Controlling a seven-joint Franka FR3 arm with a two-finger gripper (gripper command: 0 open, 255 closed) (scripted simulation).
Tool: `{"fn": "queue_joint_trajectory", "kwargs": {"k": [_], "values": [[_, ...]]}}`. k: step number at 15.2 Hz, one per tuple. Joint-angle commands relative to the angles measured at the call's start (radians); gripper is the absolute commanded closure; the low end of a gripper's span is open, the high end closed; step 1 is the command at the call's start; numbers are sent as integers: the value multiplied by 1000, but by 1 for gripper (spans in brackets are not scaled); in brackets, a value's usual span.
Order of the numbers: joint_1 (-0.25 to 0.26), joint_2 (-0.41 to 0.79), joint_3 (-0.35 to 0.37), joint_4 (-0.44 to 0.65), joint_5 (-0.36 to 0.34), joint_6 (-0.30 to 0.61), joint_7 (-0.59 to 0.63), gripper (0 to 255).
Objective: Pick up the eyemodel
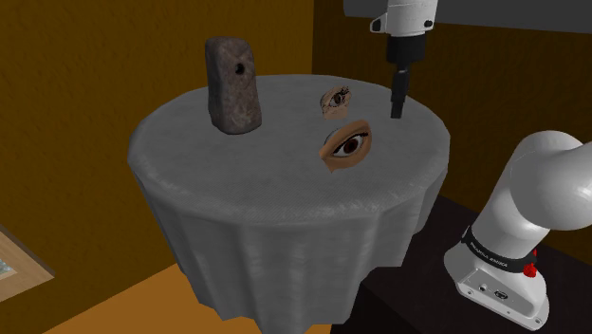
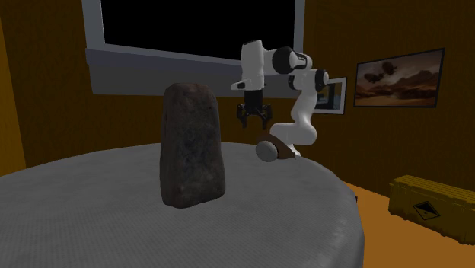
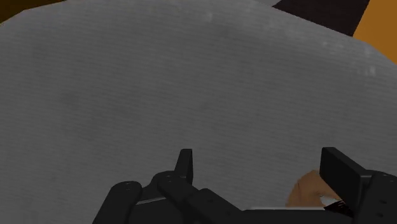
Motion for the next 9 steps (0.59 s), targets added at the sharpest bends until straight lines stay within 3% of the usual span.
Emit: {"fn": "queue_joint_trajectory", "kwargs": {"k": [1, 5, 9], "values": [[45, 38, 18, 18, 20, 48, -44, 0], [128, 76, 51, 41, 53, 117, -137, 0], [129, 75, 52, -1, 54, 157, -137, 0]]}}
